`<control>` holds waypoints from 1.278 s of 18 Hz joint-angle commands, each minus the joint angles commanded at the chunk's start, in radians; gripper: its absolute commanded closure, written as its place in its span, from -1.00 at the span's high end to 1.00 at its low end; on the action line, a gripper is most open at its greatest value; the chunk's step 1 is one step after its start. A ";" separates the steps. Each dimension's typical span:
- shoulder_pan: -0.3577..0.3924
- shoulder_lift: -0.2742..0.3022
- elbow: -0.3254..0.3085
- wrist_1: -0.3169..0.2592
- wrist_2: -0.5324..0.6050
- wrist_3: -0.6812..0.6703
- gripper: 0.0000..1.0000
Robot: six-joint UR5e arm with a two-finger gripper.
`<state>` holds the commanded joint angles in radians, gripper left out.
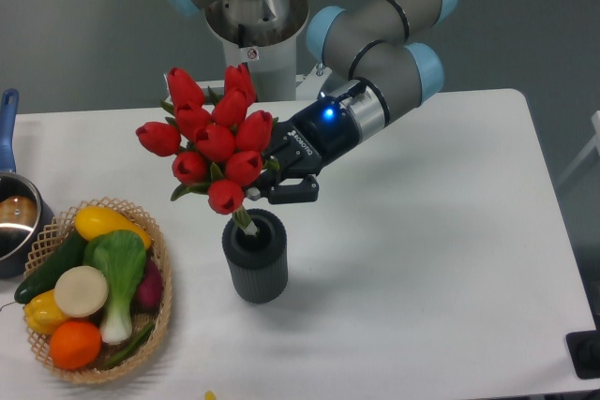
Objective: Insert the flowers into the vase
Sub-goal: 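Lower the tulip stems down into the vase opening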
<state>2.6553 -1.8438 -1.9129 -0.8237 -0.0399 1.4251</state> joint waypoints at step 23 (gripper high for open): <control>0.044 -0.130 -0.066 0.002 0.002 0.130 -0.66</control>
<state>2.6998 -1.9742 -1.9787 -0.8222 -0.0383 1.5553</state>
